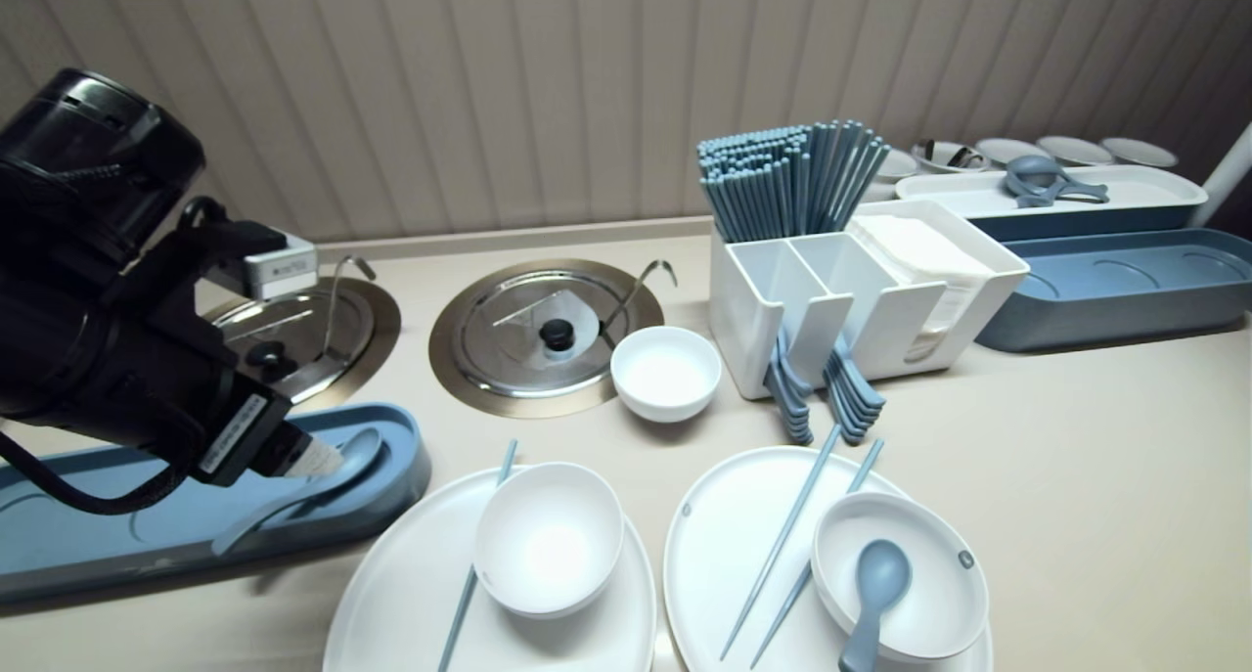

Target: Put the bowl back from the plate

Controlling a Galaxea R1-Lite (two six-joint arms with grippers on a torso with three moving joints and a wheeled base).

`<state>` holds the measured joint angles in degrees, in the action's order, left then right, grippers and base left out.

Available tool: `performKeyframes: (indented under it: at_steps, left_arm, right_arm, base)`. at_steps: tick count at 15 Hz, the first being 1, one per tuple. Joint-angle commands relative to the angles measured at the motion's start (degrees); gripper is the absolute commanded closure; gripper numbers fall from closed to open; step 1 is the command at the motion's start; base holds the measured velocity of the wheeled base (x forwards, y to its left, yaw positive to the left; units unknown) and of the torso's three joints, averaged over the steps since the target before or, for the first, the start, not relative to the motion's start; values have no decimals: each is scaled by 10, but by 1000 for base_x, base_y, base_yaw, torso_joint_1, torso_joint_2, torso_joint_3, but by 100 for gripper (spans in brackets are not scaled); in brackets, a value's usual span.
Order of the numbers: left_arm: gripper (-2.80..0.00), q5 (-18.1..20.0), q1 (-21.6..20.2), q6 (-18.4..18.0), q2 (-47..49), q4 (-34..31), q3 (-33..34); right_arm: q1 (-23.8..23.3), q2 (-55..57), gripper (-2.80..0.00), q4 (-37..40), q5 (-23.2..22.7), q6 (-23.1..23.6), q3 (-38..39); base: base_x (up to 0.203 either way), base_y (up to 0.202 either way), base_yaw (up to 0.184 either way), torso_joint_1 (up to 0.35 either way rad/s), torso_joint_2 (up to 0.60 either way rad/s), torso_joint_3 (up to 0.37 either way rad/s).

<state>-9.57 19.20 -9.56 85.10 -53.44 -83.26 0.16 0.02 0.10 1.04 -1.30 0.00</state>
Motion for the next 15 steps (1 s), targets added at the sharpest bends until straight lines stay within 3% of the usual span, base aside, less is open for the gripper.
performKeyframes:
  at_steps: [1,2,3,9,12,15]
  left_arm:
    - [-280,15,0,12,-12,-3,-20]
    - [-280,17,0,20,-11,-3,-24]
    - [0,17,0,20,-11,-4,-23]
    - [0,19,46,34,-7,-6,-18]
    - [0,19,107,130,40,-8,-59]
    - [0,19,154,242,116,-70,-157]
  right_arm:
    - [0,0,0,0,0,0,0]
    - [0,0,0,0,0,0,0]
    - [0,0,0,0,0,1,0]
    - [0,0,0,0,0,0,0]
    - [0,0,0,0,0,0,0]
    - [0,0,0,0,0,0,0]
  base:
    - [0,0,0,0,0,0]
    - [0,0,0,0,0,0]
    - [0,0,0,0,0,0]
    - [0,0,0,0,0,0]
    - [0,0,0,0,0,0]
    - [0,0,0,0,0,0]
